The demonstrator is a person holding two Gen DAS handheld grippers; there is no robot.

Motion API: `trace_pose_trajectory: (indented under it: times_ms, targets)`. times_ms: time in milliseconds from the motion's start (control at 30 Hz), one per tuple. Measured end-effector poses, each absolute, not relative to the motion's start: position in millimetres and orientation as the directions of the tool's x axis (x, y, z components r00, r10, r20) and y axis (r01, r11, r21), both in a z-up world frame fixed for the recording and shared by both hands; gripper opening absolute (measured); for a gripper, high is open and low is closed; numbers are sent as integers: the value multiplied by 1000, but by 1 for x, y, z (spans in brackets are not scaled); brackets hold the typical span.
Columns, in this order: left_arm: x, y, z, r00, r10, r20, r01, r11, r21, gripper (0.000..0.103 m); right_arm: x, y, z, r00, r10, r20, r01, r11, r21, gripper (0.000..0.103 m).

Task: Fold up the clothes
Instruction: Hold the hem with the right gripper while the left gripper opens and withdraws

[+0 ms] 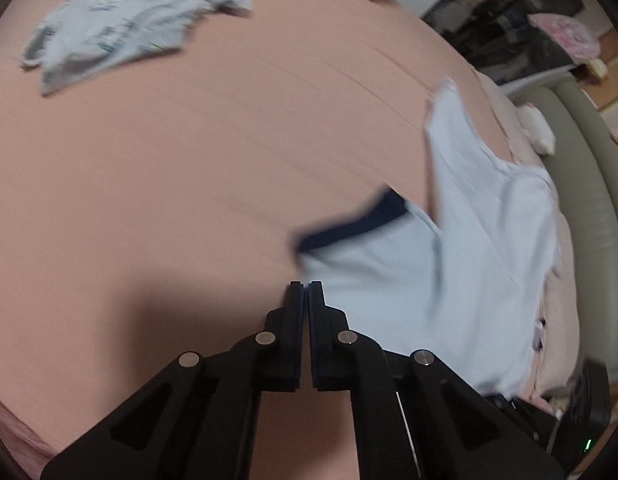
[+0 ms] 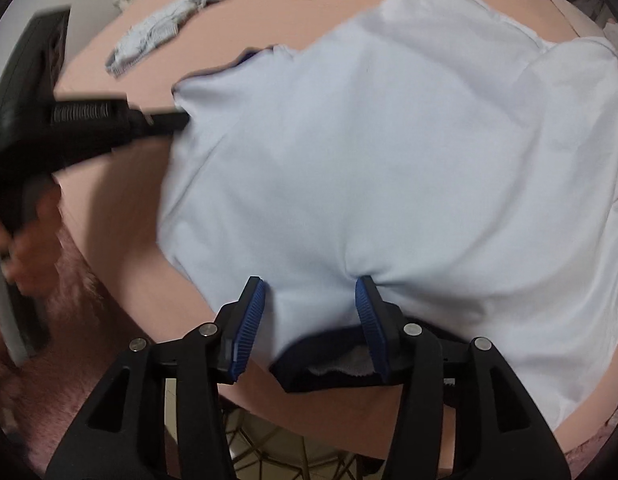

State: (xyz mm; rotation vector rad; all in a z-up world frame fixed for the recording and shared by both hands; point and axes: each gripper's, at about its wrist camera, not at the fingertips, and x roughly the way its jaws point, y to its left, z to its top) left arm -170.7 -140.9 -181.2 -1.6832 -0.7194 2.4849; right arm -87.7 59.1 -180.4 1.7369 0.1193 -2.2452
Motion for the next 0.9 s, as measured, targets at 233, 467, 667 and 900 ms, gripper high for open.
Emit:
trace_pose_trajectory:
  times_ms: [233,467,667,900]
  targets:
    - [-151,-134,-181,-318,516,-796,150,-801,-579,57,-82,69,-159,-269,-240,-933,248,-953,174,49]
    - [-155,-90,-191,-358,503,-787,125,-809,-574,15,-79,75,-154,-296,-250,-922,244,-953,180,49]
    - [-151,-97,-175,-408,395,-823,138,-865,-483,1,-88,84,-157,-313,-247,-917,210,-960,187,49]
    - [-137,-140,-179,-401,350,-846,211,-864,-457,0,-89,83,-177,-279,-88,-956,218,-976,26,54]
